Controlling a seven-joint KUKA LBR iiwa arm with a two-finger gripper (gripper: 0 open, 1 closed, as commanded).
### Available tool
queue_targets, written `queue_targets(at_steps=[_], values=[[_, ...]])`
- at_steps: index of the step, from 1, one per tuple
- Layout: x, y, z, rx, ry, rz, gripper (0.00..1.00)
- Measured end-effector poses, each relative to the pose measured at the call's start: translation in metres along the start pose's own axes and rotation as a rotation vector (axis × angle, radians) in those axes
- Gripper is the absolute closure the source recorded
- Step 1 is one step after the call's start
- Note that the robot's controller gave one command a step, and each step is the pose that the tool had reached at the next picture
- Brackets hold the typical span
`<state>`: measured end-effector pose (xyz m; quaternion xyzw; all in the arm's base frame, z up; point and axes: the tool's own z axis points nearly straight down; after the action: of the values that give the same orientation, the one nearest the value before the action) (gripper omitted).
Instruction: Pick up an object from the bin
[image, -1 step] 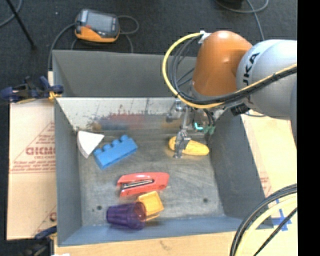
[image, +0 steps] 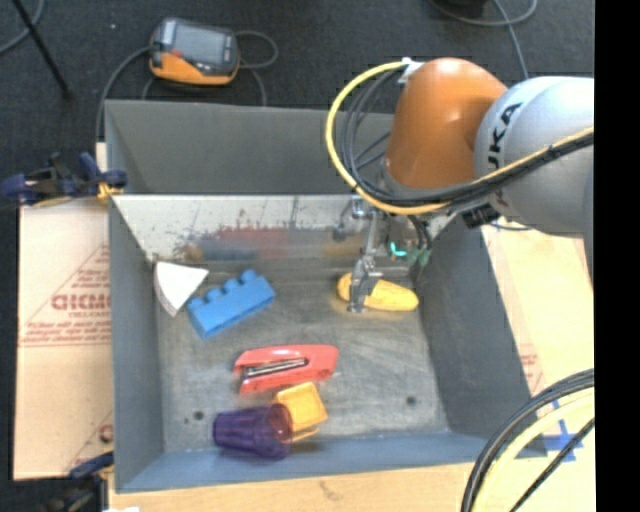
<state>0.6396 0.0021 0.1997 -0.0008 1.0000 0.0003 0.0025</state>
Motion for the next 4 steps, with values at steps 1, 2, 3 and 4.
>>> queue_targets(at_steps=[1,2,3,4], values=[[-0.012,0.078,0.126,-0.003,-0.004,0.032,1.00],[-0.012,0.078,0.126,-0.003,-0.004,0.032,1.00],[-0.009,0.073,0.080,-0.001,0.007,0.032,1.00],[-0.006,0.072,0.009,-0.001,0.004,0.031,1.00]])
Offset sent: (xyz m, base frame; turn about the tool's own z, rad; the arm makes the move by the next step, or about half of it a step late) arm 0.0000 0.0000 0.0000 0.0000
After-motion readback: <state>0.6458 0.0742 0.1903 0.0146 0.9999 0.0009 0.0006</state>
